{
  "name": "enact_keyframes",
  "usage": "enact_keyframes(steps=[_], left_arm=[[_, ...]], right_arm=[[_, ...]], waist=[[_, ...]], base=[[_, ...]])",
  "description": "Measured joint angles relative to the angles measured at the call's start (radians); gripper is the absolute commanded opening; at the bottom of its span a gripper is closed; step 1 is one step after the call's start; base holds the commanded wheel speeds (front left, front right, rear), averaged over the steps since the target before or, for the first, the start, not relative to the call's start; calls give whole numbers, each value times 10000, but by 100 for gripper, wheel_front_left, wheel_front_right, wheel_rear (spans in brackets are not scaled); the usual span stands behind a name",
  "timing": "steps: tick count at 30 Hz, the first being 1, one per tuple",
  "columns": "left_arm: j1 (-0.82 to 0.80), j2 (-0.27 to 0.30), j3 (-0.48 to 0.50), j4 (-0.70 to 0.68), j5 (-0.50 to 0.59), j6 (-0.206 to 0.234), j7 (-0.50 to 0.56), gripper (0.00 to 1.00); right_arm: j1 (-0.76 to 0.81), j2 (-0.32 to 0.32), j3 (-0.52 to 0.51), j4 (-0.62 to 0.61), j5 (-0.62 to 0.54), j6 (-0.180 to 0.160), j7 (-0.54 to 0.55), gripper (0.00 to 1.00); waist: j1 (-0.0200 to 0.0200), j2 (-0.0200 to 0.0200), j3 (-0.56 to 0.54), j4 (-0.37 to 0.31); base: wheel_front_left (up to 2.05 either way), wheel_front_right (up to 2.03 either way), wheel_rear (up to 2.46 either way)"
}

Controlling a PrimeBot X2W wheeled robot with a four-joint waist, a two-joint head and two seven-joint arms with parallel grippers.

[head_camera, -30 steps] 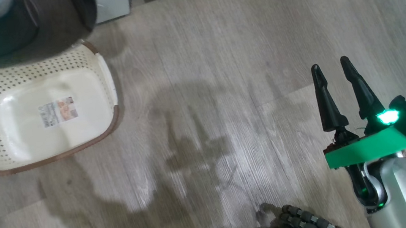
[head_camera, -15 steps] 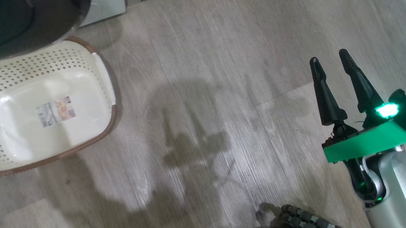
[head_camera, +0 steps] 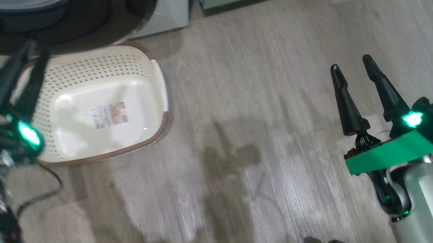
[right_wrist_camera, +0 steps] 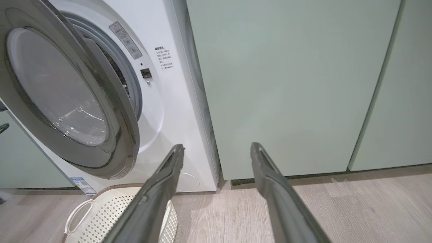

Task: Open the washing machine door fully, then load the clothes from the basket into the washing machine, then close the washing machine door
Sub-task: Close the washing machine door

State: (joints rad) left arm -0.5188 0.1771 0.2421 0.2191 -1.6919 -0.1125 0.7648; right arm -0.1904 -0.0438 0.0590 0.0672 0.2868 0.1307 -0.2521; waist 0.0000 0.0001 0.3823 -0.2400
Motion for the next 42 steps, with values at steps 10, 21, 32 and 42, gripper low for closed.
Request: enact_keyframes(steps=[10,21,32,42], left_arm=[[2619,-1264,508,-1266,-67,-88,-1340,100],[4467,-1371,10,-2119,-587,-90,-3482,100],[4602,-1373,-951,-3248,2485,-90,-7196,100],[4252,-479,-2299,-3641,9772,941,-9758,100]], right_arm=[[283,0,-311,19,-194,0,263,100],[870,0,-639,8,-336,0,644,100],[1060,0,-970,-412,-652,0,953,100],[1424,0,-1143,-928,-949,0,1375,100]], waist=[[0,0,-733,869],[0,0,-1562,1267],[0,0,-2218,1448],[0,0,-2702,1526]], base=[[0,0,0],[0,0,0],[0,0,0],[0,0,0]])
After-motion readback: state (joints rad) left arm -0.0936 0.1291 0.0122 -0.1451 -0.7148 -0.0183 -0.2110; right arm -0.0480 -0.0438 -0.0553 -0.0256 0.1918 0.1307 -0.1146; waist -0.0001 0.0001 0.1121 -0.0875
